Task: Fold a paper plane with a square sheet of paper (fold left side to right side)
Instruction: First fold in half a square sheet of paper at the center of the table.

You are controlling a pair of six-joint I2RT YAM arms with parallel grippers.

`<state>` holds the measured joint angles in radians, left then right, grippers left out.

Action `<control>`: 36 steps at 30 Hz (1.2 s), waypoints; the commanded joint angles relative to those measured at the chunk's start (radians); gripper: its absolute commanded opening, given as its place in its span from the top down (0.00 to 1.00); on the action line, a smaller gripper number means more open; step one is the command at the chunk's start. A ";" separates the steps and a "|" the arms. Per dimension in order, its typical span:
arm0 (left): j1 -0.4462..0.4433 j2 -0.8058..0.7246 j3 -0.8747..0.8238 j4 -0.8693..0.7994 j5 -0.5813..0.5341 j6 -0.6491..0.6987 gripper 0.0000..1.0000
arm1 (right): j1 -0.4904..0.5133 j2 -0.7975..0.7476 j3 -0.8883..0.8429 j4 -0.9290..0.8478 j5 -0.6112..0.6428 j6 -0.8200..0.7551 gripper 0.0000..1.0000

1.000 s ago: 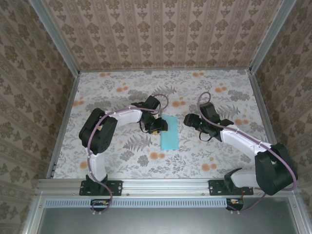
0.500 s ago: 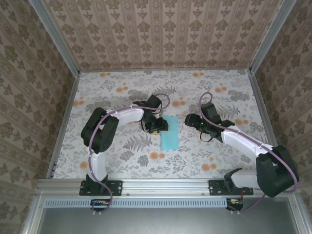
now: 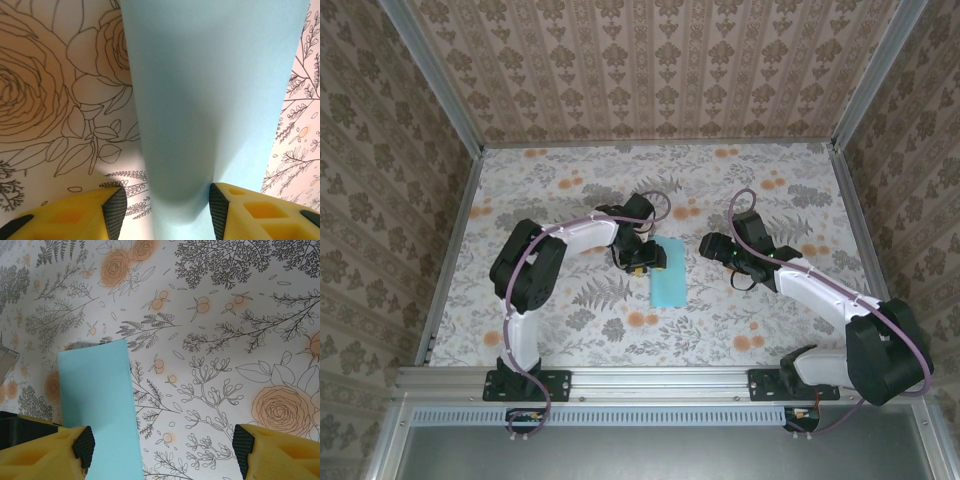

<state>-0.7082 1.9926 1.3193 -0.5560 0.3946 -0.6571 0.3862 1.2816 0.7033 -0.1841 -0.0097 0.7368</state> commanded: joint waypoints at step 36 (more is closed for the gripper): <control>-0.056 0.108 -0.019 0.018 -0.014 0.035 0.46 | -0.003 -0.005 -0.011 -0.007 0.002 0.001 0.23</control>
<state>-0.7246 2.0033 1.3453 -0.5861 0.3660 -0.6342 0.3862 1.2816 0.7029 -0.1841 -0.0101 0.7368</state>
